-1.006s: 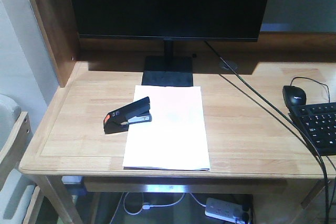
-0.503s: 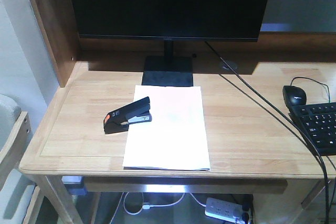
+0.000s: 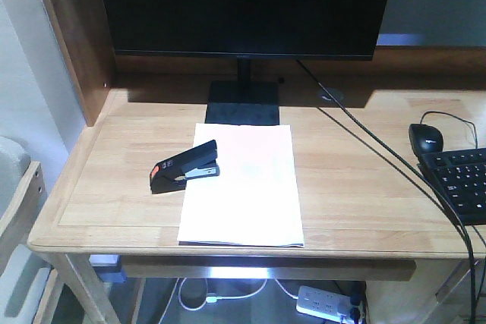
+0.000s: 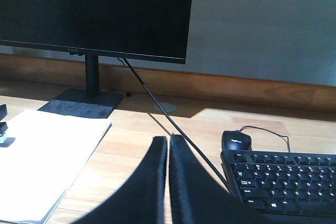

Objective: Grab stapler and paper to desk for stapling

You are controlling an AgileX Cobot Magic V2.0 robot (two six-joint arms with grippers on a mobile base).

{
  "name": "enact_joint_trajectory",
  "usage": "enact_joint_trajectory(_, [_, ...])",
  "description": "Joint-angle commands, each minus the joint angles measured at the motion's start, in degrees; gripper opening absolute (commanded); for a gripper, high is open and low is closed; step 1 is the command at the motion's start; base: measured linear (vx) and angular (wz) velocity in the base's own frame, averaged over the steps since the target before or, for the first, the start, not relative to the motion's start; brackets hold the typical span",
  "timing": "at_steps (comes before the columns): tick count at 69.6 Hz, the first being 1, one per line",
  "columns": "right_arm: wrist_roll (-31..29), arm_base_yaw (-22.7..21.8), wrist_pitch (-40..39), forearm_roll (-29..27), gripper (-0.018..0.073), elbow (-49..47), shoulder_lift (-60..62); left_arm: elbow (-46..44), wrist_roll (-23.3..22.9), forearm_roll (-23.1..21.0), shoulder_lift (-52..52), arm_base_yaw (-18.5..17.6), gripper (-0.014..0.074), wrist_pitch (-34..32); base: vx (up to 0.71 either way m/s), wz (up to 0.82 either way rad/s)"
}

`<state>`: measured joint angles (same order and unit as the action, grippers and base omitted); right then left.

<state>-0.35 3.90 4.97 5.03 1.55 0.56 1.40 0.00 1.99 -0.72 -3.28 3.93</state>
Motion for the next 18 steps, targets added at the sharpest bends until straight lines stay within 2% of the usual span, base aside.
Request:
enact_joint_trajectory(1, [-0.2, -0.1, -4.5, 0.5, -0.001, 0.3, 0.6, 0.6, 0.0, -0.1, -0.8, 0.0, -0.0006, -3.9, 0.0, 0.0])
enact_joint_trajectory(18, [-0.2, -0.1, -4.5, 0.5, -0.001, 0.3, 0.6, 0.6, 0.0, -0.1, -0.8, 0.0, -0.0006, -3.9, 0.0, 0.0])
